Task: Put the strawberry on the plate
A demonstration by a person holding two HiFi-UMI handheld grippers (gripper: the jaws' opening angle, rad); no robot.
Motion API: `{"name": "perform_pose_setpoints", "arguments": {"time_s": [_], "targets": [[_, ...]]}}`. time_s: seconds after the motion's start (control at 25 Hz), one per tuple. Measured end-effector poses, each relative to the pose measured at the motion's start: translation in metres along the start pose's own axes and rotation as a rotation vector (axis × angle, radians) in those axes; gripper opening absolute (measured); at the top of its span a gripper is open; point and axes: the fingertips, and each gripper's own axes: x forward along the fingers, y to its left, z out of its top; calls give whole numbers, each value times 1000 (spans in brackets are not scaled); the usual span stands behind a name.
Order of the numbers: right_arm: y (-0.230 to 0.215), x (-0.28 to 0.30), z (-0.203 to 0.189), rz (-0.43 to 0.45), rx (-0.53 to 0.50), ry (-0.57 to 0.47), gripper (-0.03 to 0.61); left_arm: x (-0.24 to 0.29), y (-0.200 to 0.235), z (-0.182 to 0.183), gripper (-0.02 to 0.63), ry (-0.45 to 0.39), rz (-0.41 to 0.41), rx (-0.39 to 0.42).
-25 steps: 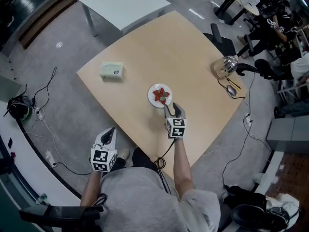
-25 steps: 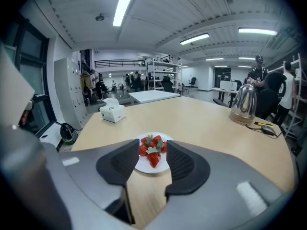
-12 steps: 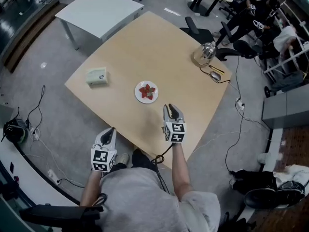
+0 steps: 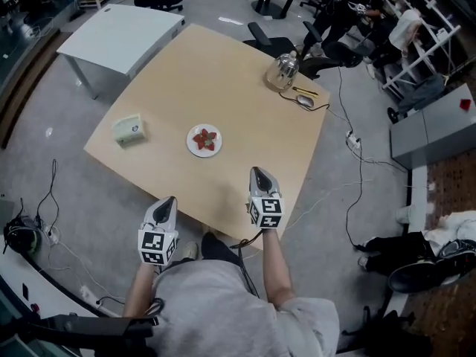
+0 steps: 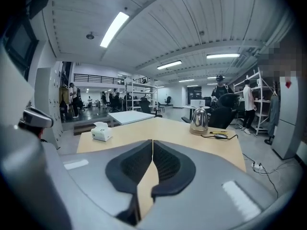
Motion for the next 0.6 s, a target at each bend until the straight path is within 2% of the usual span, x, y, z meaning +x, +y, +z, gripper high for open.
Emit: {"name": "perform_pose_setpoints", "arguments": {"time_s": [0.6], "targets": [[-9, -104, 2, -170, 80, -122, 6, 6, -48, 25, 20, -52, -181, 96]]}}
